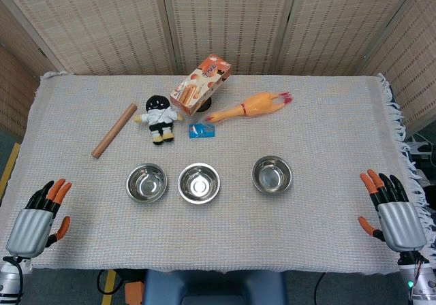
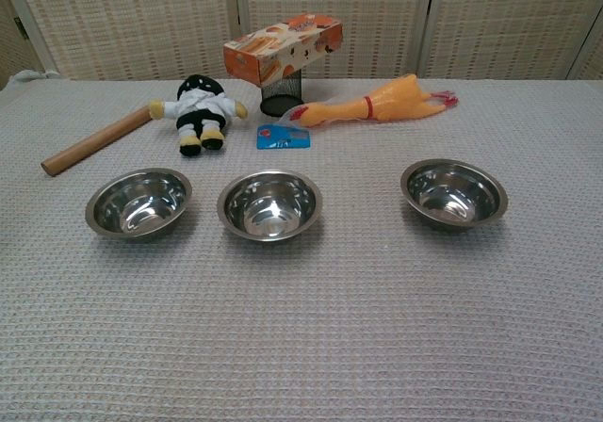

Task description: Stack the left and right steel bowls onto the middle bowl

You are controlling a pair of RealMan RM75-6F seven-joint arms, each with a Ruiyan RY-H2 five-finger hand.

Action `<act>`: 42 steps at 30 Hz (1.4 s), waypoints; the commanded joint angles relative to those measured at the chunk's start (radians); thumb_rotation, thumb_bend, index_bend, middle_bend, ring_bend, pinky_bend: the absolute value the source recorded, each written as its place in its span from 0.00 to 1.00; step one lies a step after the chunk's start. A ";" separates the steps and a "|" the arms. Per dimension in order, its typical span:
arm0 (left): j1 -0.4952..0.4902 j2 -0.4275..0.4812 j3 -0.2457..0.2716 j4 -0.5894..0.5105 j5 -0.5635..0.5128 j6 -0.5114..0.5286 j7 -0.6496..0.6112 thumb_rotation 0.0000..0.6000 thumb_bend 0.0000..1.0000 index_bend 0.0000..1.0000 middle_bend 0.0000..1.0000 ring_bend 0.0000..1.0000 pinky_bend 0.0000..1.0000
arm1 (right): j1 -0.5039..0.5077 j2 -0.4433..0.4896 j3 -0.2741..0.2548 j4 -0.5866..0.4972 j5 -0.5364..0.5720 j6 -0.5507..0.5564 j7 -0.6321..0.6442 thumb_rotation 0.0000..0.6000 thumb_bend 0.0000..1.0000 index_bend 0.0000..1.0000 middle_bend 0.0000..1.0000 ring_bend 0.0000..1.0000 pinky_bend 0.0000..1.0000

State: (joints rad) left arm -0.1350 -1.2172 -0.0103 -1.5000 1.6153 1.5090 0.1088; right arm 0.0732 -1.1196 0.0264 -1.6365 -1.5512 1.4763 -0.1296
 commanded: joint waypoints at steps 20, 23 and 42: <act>-0.211 -0.498 -0.059 0.490 0.019 -0.204 0.203 1.00 0.46 0.01 0.00 0.00 0.13 | -0.006 0.002 0.027 0.006 0.047 0.009 0.009 1.00 0.15 0.00 0.00 0.00 0.00; -0.228 -0.536 -0.064 0.544 0.012 -0.207 0.203 1.00 0.46 0.06 0.00 0.00 0.13 | -0.006 0.003 0.028 0.005 0.053 0.005 0.006 1.00 0.15 0.00 0.00 0.00 0.00; -0.297 -0.760 -0.044 0.931 0.077 0.001 -0.031 1.00 0.45 0.74 0.15 0.01 0.13 | -0.009 0.011 0.027 -0.003 0.055 0.005 0.009 1.00 0.15 0.00 0.00 0.00 0.00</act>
State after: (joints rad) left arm -0.4302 -1.9750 -0.0556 -0.5716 1.6908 1.5068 0.0802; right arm 0.0641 -1.1092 0.0538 -1.6393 -1.4957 1.4812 -0.1203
